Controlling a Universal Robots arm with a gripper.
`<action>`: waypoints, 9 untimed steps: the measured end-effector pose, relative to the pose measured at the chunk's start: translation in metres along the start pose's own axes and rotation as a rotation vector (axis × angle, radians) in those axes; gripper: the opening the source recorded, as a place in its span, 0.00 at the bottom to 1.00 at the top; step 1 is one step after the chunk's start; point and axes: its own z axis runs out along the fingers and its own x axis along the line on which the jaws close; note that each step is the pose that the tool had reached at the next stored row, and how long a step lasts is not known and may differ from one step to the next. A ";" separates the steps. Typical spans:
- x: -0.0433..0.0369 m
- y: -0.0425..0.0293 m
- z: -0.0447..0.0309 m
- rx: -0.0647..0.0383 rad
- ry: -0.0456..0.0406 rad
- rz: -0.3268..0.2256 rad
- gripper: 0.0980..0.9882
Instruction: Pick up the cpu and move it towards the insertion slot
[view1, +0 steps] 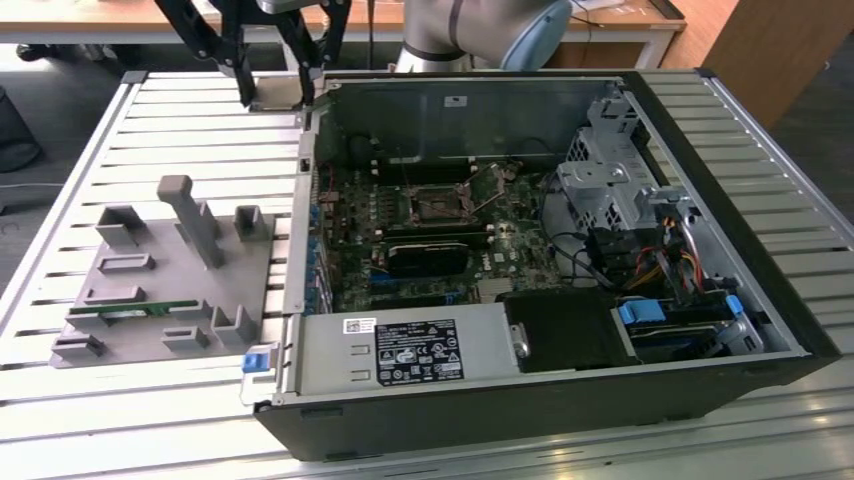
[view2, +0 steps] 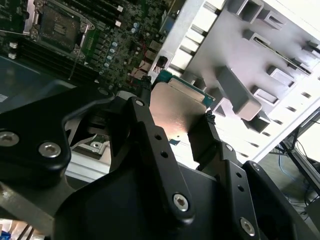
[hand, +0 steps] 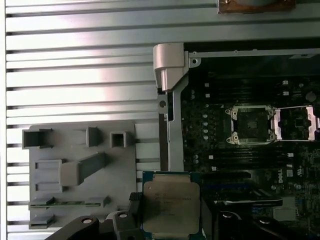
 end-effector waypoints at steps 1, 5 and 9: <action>-0.0024 0.0003 0.0000 0.000 -0.0001 0.000 0.50; -0.0121 0.0013 0.0001 0.000 -0.0001 0.000 0.50; -0.0202 0.0019 0.0001 0.000 0.0000 0.000 0.50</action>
